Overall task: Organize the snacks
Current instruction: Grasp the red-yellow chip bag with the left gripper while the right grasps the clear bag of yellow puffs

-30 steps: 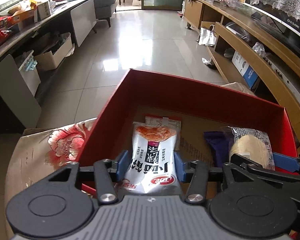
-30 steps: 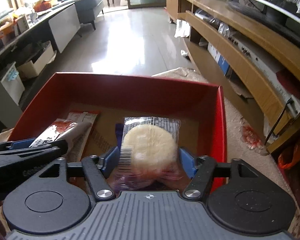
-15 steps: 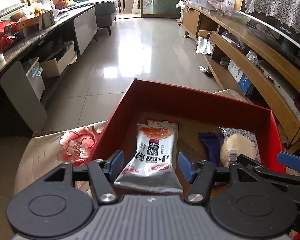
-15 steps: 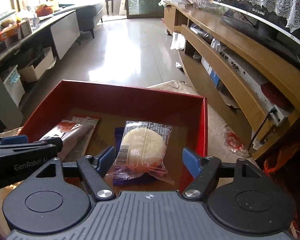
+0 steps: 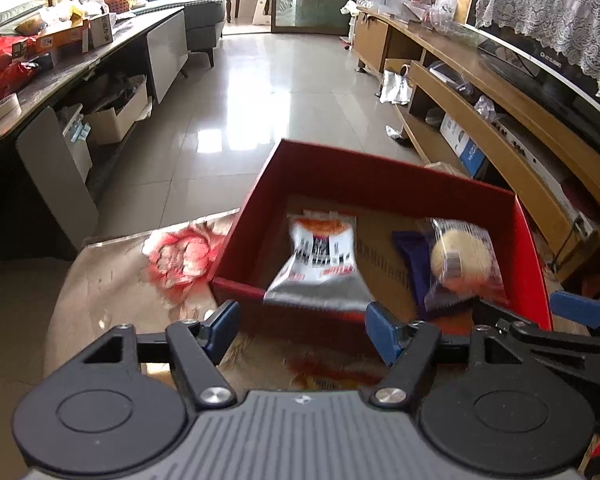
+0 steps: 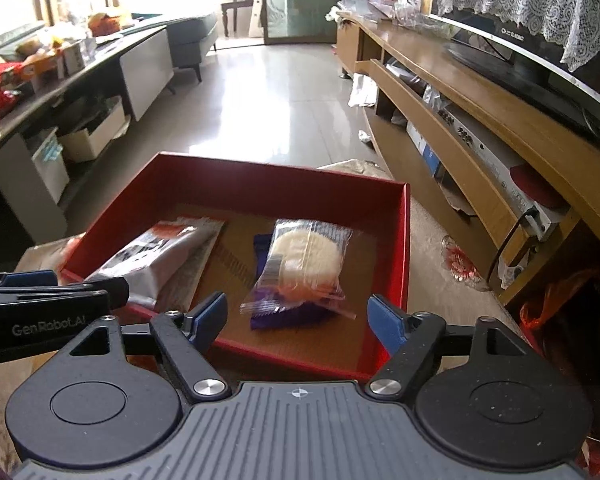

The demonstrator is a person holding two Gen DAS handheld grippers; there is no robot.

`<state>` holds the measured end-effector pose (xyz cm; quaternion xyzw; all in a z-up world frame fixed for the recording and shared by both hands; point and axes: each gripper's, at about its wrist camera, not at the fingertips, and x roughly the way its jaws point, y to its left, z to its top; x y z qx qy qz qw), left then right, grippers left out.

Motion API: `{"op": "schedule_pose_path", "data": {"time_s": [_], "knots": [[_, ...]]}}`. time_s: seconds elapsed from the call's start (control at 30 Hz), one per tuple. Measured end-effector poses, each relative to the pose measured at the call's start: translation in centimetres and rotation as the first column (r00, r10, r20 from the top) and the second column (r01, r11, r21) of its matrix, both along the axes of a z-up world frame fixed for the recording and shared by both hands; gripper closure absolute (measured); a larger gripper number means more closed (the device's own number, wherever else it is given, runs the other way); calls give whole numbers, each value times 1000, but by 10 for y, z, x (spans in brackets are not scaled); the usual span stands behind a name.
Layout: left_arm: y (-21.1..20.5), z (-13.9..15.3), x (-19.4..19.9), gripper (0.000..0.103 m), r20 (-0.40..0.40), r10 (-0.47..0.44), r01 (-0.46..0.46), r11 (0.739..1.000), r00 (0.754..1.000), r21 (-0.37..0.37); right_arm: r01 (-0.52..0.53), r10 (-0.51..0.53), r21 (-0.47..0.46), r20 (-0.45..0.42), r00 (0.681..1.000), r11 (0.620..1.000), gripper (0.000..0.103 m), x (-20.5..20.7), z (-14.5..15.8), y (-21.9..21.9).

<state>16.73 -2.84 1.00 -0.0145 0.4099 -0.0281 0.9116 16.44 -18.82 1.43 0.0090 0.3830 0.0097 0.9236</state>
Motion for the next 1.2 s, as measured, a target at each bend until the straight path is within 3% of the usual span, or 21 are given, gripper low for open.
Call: {"op": "schedule_pose_path", "data": {"time_s": [0.3, 0.7, 1.2], "knots": [[7, -16, -26, 33, -71, -37, 36, 999, 997, -17, -20, 20, -15, -38, 999, 1000, 21, -22, -7, 6], [-16, -39, -44, 33, -148, -96, 93, 995, 984, -22, 9, -9, -1, -106, 994, 1000, 20, -53, -17, -7], [-29, -73, -19, 32, -231, -45, 49, 999, 972, 10, 71, -66, 27, -152, 986, 997, 19, -62, -27, -39]]}}
